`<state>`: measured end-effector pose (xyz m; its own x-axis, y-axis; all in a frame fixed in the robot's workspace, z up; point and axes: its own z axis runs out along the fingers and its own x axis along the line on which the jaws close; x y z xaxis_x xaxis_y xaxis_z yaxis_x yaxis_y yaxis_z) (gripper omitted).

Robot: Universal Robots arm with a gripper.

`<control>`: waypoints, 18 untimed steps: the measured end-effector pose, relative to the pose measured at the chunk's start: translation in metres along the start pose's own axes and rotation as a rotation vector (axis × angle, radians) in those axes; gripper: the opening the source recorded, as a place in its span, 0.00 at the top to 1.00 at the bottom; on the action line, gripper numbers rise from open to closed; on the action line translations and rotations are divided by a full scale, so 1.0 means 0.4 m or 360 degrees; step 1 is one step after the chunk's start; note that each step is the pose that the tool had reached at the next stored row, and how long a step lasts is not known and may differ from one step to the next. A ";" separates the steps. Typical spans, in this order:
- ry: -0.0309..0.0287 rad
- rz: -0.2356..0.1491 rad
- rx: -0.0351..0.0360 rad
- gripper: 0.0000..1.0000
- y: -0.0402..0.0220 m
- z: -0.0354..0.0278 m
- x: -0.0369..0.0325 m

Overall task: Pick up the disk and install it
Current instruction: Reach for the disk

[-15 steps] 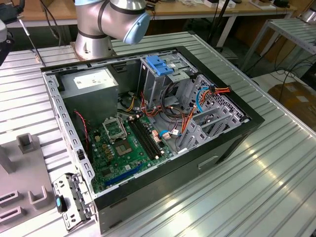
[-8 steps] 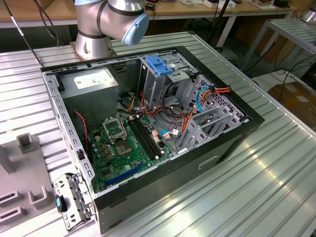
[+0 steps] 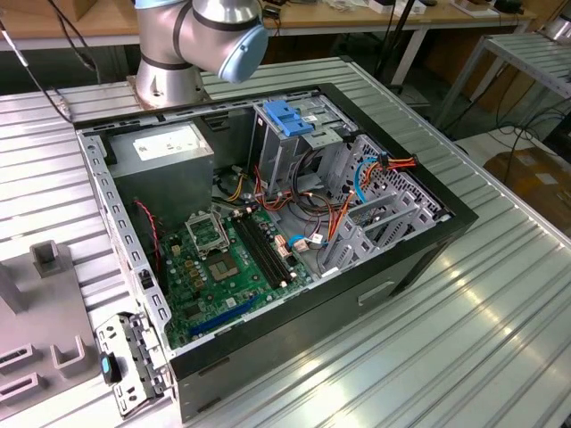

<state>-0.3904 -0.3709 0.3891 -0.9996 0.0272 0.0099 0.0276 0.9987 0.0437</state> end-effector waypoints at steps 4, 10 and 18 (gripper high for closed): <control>0.00002 -0.0004 0.0000 0.89 -0.002 0.003 0.057; 0.00003 -0.0008 0.0000 0.89 -0.005 0.009 0.111; 0.00008 -0.0018 0.0000 0.89 -0.008 0.014 0.158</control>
<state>-0.4535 -0.3723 0.3842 -0.9998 0.0159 0.0099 0.0163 0.9989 0.0437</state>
